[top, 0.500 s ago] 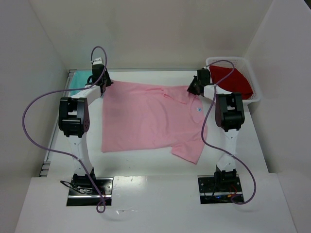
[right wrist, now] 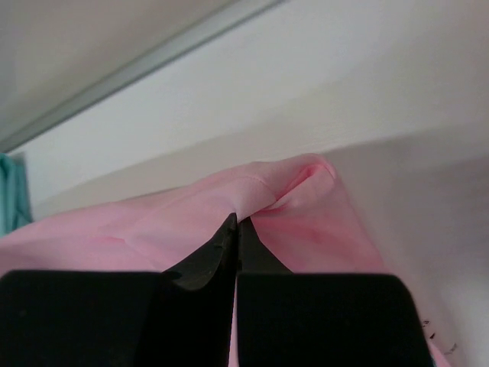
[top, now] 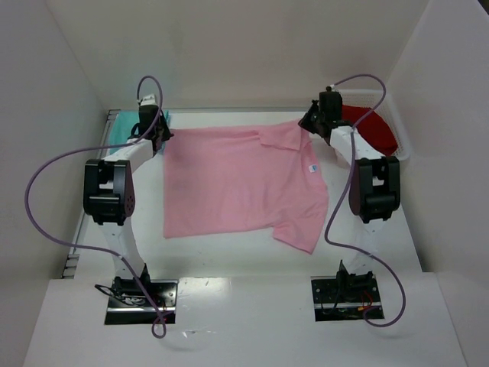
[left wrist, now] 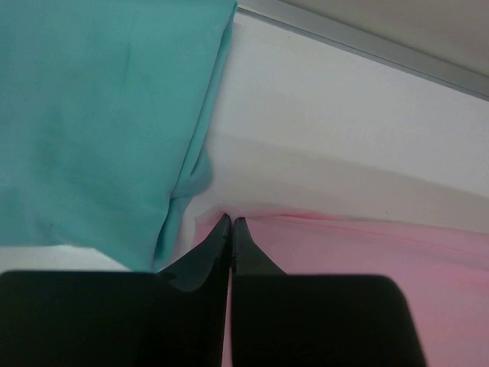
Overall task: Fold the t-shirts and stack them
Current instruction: Grap the side of the flattened tshirt furthest away from the robot with both arms, then fold the flattened tshirt in 1/3 of the way
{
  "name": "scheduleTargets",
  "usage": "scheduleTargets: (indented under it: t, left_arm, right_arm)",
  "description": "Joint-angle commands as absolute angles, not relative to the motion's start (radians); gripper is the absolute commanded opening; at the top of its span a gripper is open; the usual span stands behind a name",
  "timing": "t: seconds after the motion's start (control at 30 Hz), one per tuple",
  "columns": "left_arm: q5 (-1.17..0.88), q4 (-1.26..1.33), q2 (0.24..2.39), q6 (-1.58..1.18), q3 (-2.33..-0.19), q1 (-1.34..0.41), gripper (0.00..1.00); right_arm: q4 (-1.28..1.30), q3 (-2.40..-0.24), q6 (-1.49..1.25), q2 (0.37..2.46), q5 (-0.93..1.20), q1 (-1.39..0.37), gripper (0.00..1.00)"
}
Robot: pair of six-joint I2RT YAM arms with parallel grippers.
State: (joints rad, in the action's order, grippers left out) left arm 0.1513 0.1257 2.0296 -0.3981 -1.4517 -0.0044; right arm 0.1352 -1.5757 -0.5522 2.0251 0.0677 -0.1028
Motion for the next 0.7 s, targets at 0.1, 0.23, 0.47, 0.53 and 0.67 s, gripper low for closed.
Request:
scheduleTargets:
  t: [0.1,0.23,0.47,0.53,0.67]
  left_arm:
    - [0.120,0.127,1.846,-0.436,-1.330,0.008,0.00]
    - [0.110,0.138,1.784,-0.454,-1.246,0.008,0.00]
    - [0.101,0.126,1.772,-0.454,-1.235,0.008,0.00]
    - [0.101,0.126,1.785,-0.443,-1.256,0.008,0.00]
    - [0.101,0.126,1.830,-0.443,-1.298,0.008,0.00]
  right_arm:
    - [0.138,-1.442,-0.552,1.829,0.066,-0.103,0.00]
    - [0.138,-1.405,-0.552,1.810,0.113,-0.066,0.00]
    - [0.120,-1.388,-0.552,1.844,0.124,-0.055,0.00]
    - [0.111,-1.397,-0.552,1.882,0.135,-0.055,0.00]
    - [0.101,-1.457,-0.561,1.957,0.135,-0.055,0.00]
